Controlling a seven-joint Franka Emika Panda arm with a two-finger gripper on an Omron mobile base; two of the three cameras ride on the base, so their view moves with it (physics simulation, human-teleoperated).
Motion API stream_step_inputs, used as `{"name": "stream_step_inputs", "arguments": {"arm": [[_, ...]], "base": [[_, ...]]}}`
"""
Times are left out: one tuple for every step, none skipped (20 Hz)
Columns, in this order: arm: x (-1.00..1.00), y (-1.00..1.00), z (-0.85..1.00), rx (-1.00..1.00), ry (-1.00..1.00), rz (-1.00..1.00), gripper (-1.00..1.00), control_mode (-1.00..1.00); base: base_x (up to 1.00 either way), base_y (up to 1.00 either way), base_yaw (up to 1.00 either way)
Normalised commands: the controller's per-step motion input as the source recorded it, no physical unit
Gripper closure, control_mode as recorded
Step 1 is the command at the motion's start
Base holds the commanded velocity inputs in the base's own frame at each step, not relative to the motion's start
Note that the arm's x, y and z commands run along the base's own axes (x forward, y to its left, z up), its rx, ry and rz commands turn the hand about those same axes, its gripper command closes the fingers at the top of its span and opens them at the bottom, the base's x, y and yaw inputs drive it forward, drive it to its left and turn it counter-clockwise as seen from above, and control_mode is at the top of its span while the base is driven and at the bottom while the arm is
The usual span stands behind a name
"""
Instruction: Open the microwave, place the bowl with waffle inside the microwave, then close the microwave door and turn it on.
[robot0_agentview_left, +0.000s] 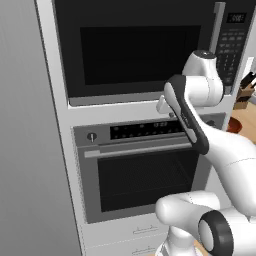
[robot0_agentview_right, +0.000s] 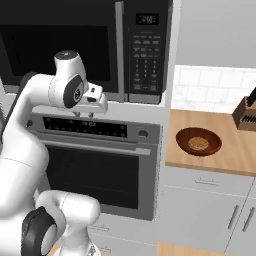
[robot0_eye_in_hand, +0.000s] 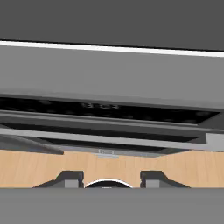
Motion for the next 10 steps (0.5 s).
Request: {"name": "stream_step_inputs", "arguments": {"arm": [[0.0,0.0,-0.2,-0.12,0.02,0.0,-1.0,-1.0],[-0.08,0.0,-0.14,-0.1,0.0,0.0,-1.0,-1.0],[0.0,-0.26,-0.04,0.0,0.0,0.0,-1.0,-1.0],[-0.34,-0.46,0.0,0.25,0.0,0.0,-1.0,-1.0],[-0.44,-1.0,0.0,0.45,0.0,0.0,-1.0,-1.0],[-0.58,-1.0,0.0,0.63,0.0,0.0,-1.0,-1.0],[-0.66,-0.97,0.11,0.68,0.0,-0.03,-1.0,-1.0],[-0.51,-1.0,0.22,0.7,0.0,-0.18,-1.0,-1.0],[-0.11,-0.7,0.29,0.63,0.0,-0.26,-1.0,-1.0],[-0.12,-0.95,0.1,0.64,0.0,-0.3,-1.0,-1.0]], "base": [[0.0,0.0,0.0],[0.0,0.0,0.0],[0.0,0.0,0.0],[0.0,0.0,0.0],[0.0,0.0,0.0],[0.0,0.0,0.0],[0.0,0.0,0.0],[0.0,0.0,0.0],[0.0,0.0,0.0],[0.0,0.0,0.0]]}}
